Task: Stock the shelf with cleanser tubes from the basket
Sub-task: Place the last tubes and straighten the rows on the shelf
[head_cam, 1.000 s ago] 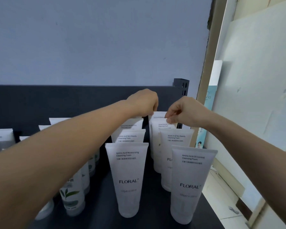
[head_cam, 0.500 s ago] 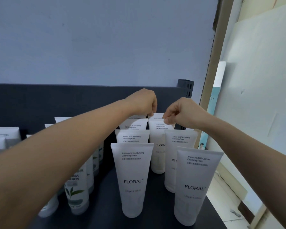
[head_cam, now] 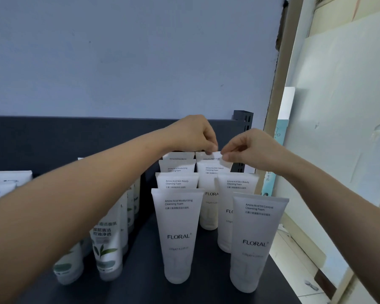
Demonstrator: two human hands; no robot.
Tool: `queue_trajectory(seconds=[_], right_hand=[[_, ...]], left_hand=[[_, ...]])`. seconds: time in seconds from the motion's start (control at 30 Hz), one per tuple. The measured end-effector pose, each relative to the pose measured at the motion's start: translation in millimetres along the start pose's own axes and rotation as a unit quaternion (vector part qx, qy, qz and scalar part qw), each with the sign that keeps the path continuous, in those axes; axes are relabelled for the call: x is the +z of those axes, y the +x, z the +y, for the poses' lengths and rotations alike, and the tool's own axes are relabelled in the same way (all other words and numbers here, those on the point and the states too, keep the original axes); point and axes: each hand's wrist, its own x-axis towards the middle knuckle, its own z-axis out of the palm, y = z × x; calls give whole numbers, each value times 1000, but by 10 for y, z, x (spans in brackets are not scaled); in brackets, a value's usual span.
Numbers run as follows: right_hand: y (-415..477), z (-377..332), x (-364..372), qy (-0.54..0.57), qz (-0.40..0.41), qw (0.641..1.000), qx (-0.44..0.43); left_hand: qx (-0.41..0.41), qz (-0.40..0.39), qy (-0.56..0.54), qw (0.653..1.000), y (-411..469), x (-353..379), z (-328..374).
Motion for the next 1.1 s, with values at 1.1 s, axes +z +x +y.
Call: queue_trajectory(seconds=[1.1], right_hand=[[-893,-85,219,162,39,986,-4]], left_hand=[[-2,-35,69,997,-336,169,192]])
